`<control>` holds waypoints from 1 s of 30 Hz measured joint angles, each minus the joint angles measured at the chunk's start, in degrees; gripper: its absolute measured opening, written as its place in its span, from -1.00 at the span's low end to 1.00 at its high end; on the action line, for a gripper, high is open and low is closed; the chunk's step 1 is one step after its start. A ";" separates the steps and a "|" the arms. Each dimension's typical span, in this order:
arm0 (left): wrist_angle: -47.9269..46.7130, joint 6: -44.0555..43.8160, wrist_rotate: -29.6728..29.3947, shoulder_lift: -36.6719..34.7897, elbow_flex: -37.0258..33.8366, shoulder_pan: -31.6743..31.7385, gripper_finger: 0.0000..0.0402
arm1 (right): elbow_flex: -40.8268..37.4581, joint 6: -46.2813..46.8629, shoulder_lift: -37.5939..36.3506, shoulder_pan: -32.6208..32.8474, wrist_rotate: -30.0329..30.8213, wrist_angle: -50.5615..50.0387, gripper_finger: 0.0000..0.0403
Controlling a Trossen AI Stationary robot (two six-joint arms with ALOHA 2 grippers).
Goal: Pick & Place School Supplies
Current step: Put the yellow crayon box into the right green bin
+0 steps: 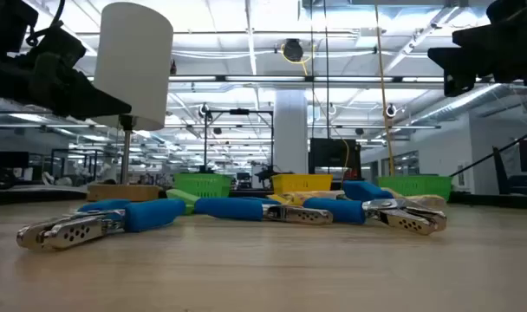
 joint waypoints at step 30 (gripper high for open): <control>0.04 -0.13 0.00 -0.02 -0.02 0.00 -0.89 | 0.00 8.07 14.40 0.00 7.92 6.89 -0.17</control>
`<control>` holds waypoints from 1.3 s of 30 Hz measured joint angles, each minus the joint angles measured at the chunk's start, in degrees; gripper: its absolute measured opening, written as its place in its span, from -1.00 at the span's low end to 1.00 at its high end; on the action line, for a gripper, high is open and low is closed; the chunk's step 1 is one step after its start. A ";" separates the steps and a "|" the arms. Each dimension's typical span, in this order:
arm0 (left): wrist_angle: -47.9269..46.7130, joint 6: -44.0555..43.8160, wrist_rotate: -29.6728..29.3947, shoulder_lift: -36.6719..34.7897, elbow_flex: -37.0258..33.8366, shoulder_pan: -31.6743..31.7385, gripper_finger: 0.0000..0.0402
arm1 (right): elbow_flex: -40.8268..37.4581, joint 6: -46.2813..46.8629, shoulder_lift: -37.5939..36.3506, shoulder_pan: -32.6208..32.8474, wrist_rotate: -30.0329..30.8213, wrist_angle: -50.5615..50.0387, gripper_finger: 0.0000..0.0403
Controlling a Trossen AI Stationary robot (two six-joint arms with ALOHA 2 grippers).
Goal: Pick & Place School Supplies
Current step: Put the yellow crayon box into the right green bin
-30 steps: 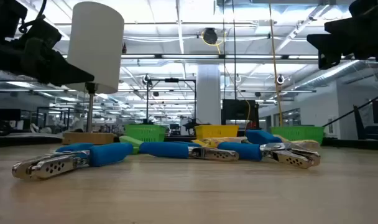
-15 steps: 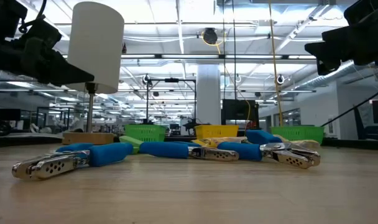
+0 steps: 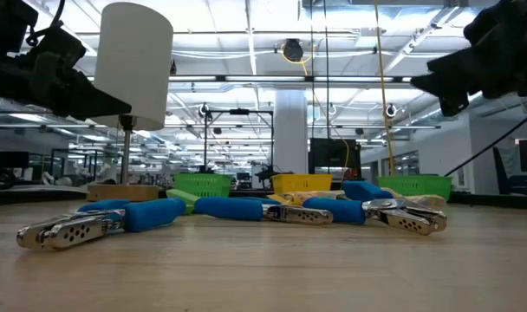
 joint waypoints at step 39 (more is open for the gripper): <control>0.36 0.00 0.00 0.00 -0.07 0.00 -0.89 | 34.59 50.43 47.25 -11.36 3.85 -50.03 0.29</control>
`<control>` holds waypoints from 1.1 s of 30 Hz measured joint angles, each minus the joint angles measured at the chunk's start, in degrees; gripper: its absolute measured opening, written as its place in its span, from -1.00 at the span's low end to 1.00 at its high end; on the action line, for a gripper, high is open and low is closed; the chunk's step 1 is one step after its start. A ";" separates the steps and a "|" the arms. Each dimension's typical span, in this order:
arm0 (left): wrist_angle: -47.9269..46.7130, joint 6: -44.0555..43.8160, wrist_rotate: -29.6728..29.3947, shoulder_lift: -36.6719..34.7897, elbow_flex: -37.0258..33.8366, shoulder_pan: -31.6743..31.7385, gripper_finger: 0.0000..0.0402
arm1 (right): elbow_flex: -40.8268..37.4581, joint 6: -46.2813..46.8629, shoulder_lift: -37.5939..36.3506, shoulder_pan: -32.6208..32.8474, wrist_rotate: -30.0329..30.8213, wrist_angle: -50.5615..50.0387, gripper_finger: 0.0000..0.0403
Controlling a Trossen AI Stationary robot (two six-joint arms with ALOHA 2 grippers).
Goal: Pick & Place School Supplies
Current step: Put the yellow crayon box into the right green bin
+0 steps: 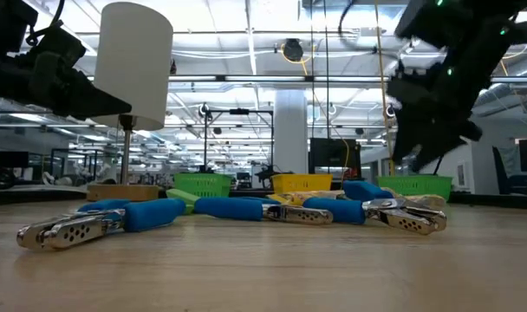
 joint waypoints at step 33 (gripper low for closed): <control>0.03 0.01 0.03 0.00 0.01 -0.01 -0.89 | 0.07 -0.03 14.72 -7.39 -5.29 4.38 -0.11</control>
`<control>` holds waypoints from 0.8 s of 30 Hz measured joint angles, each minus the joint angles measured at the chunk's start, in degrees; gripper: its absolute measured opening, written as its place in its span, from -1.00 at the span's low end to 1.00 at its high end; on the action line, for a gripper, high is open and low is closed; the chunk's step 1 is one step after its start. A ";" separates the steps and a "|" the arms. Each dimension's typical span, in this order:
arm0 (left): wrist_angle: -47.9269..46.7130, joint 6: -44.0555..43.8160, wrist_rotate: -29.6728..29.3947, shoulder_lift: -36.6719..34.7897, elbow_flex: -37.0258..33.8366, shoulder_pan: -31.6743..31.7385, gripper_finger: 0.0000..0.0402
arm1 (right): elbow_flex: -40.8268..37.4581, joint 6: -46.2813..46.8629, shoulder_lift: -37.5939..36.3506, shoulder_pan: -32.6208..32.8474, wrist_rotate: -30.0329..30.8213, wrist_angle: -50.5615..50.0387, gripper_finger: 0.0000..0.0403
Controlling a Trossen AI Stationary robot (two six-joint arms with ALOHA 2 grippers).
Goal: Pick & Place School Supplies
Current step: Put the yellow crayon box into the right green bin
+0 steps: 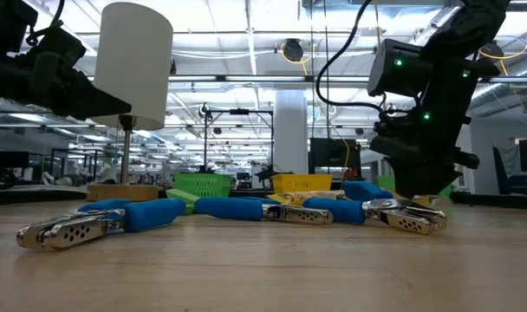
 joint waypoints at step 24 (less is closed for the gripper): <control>0.00 0.01 0.01 -0.02 0.00 -0.01 -0.89 | -0.11 -8.95 -10.17 -3.70 2.70 1.54 -0.41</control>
